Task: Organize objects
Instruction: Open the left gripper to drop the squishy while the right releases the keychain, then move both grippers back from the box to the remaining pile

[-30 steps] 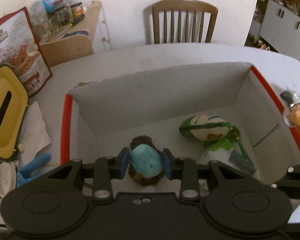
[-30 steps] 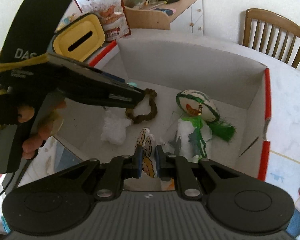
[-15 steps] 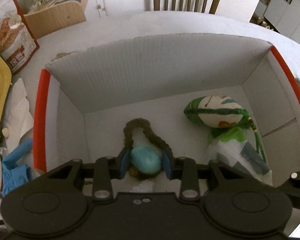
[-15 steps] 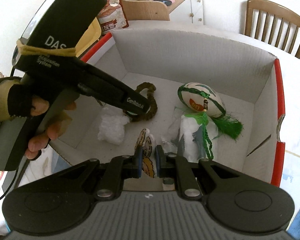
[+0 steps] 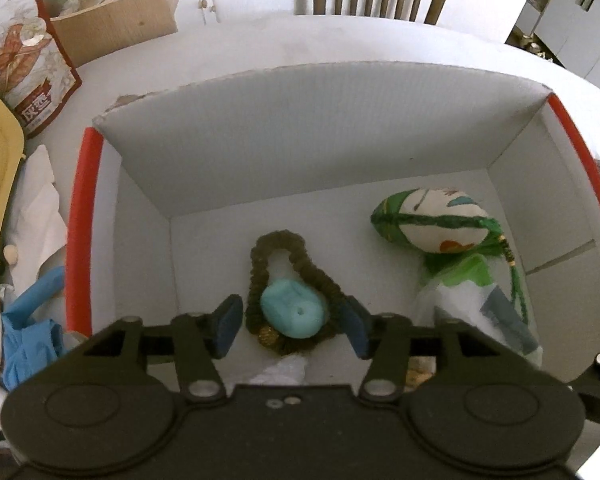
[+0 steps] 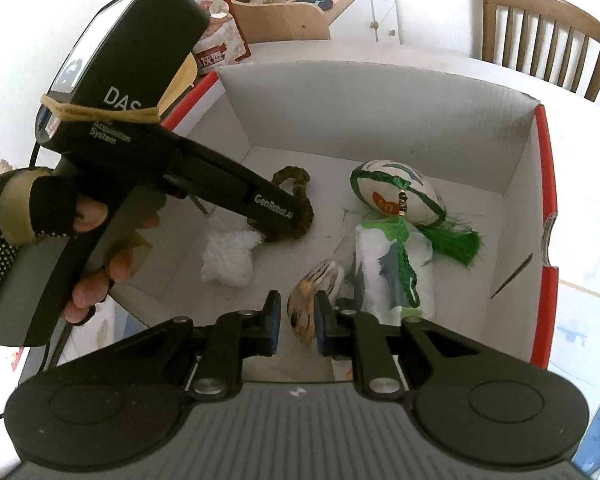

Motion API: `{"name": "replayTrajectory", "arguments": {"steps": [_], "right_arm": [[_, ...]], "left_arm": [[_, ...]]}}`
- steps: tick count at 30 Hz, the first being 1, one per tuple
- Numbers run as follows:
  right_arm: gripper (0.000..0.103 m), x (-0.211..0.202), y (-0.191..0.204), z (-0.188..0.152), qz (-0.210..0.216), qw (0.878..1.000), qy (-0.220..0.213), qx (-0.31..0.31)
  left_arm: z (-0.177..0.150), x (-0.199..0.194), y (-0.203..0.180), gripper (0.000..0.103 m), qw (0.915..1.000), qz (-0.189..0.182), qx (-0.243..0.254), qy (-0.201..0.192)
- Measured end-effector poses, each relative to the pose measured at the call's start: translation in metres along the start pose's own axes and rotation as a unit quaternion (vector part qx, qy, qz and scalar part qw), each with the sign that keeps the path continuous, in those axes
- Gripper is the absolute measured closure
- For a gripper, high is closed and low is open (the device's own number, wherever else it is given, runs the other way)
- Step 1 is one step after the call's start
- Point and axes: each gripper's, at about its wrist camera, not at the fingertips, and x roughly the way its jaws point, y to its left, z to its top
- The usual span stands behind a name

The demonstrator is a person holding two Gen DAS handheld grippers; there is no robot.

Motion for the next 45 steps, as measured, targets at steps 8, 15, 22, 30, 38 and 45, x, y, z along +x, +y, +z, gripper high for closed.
{"name": "replayTrajectory", "arguments": {"steps": [8, 15, 22, 30, 38, 45], "right_arm": [[0.075, -0.024, -0.001, -0.006, 0.000, 1.000, -0.023, 0.004], [0.074, -0.046, -0.004, -0.013, 0.008, 0.999, -0.042, 0.017], [0.054, -0.078, -0.003, -0.026, 0.013, 0.997, -0.071, 0.011], [0.043, -0.123, -0.011, -0.043, 0.024, 0.994, -0.108, 0.007], [0.034, -0.156, -0.030, -0.065, 0.024, 0.992, -0.128, -0.003], [0.032, -0.189, -0.047, -0.090, 0.004, 0.988, -0.146, -0.045]], "left_arm": [[-0.005, -0.016, -0.006, 0.041, 0.9996, -0.009, -0.004, -0.028], [-0.017, -0.045, -0.017, 0.039, 0.9973, 0.000, 0.002, -0.073], [-0.026, -0.077, -0.026, 0.030, 0.9938, -0.026, -0.019, -0.107], [-0.045, -0.116, -0.052, 0.024, 0.9891, -0.030, -0.008, -0.144], [-0.060, -0.141, -0.086, 0.020, 0.9852, -0.030, 0.010, -0.169], [-0.072, -0.159, -0.125, 0.015, 0.9801, -0.038, 0.024, -0.193]]}}
